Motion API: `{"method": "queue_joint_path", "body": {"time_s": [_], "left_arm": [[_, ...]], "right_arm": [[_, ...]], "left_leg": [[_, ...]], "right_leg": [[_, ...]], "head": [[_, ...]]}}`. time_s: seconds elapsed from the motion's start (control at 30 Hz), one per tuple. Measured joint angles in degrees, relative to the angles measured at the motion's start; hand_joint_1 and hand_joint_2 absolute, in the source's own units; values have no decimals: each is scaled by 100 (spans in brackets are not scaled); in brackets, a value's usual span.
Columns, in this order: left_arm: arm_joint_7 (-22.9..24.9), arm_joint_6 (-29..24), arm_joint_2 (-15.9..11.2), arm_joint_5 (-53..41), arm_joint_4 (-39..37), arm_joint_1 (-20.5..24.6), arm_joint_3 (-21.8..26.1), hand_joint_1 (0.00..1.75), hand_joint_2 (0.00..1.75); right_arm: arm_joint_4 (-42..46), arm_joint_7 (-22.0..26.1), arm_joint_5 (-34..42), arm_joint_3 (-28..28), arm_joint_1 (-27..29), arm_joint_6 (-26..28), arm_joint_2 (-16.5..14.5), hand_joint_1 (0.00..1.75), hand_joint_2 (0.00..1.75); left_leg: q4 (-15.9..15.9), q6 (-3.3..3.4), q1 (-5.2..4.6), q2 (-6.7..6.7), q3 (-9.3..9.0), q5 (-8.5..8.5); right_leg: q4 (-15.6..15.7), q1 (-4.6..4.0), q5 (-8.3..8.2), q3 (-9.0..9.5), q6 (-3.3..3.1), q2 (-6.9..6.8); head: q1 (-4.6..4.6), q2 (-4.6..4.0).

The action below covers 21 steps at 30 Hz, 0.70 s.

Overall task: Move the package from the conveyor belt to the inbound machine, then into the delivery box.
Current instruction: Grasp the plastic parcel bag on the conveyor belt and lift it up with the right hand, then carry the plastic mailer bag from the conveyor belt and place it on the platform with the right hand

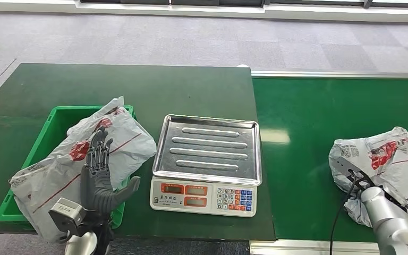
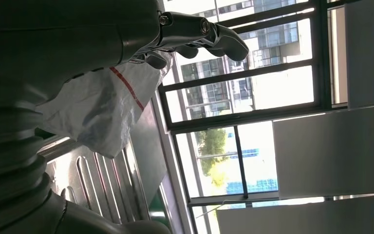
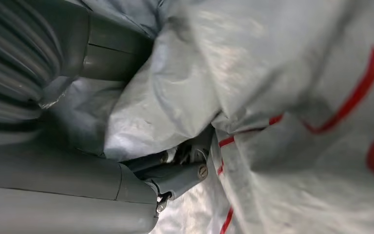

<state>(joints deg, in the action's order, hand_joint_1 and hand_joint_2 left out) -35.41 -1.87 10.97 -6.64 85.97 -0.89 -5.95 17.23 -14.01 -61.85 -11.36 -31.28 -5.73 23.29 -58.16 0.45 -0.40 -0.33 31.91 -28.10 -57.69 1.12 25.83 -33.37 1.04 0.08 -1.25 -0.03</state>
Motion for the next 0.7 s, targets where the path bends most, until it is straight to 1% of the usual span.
{"method": "queue_joint_path", "body": {"time_s": [0.1,0.17,0.23,0.27,0.3,0.33,0.37,0.47,0.53,0.63,0.7], "left_arm": [[1,-56,-4,-11,147,-133,0,0,175],[3,-109,-4,-33,227,-212,0,0,175],[0,-178,-4,-52,283,-283,0,0,175],[-3,-211,-3,-56,300,-305,0,0,175],[-7,-240,-3,-57,312,-319,0,0,175],[-11,-266,-3,-57,322,-327,0,0,175],[-16,-293,-3,-57,330,-332,0,0,175],[-28,-355,-4,-57,338,-326,0,0,175],[-43,-363,-3,-56,322,-288,-3,0,175],[-93,-333,-2,-56,237,-155,-24,0,175],[-129,-284,-2,-63,149,-34,-54,0,175]], "right_arm": [[84,473,114,-167,-85,1135,-109,175,175],[245,920,170,-247,-184,1991,-237,175,175],[543,1486,307,-303,-263,2864,-436,175,175],[727,1724,388,-321,-292,3196,-547,175,175],[923,1907,479,-331,-314,3410,-660,175,175],[1114,2040,582,-334,-329,3502,-774,175,175],[1297,2159,731,-335,-340,3478,-881,175,175],[1954,2706,1303,-270,-342,3188,-1290,175,175],[2446,2980,1393,-91,-345,3082,-1617,175,175],[3120,3100,1073,487,-361,2972,-2043,175,175],[3471,3237,762,1071,-418,2640,-2265,175,175]], "left_leg": [[2,0,-1,3,37,-2],[3,-1,0,6,39,-1],[3,-4,2,10,14,3],[3,-5,4,9,1,5],[3,-7,5,7,-12,7],[4,-9,7,2,-12,9],[5,-10,8,-2,-11,10],[9,-14,9,8,-6,11],[10,-16,9,26,-10,11],[10,-24,9,33,-10,17],[11,-30,10,34,-10,21]], "right_leg": [[-1,2,0,-14,0,3],[-2,1,-1,-19,0,8],[-3,-2,-2,-23,-1,13],[-3,-4,-3,-23,-2,12],[-3,-6,-4,-23,-3,9],[-4,-8,-4,-21,-4,4],[-5,-9,-4,-19,-5,0],[-10,-8,-5,-27,-6,10],[-13,-8,-7,-34,-10,26],[-17,-8,-11,-41,-15,32],[-19,-9,-14,-45,-21,34]], "head": [[0,0],[0,1],[-1,1],[-1,1],[-2,1],[-1,1],[-1,1],[0,1],[0,0],[-1,1],[-1,1]]}}
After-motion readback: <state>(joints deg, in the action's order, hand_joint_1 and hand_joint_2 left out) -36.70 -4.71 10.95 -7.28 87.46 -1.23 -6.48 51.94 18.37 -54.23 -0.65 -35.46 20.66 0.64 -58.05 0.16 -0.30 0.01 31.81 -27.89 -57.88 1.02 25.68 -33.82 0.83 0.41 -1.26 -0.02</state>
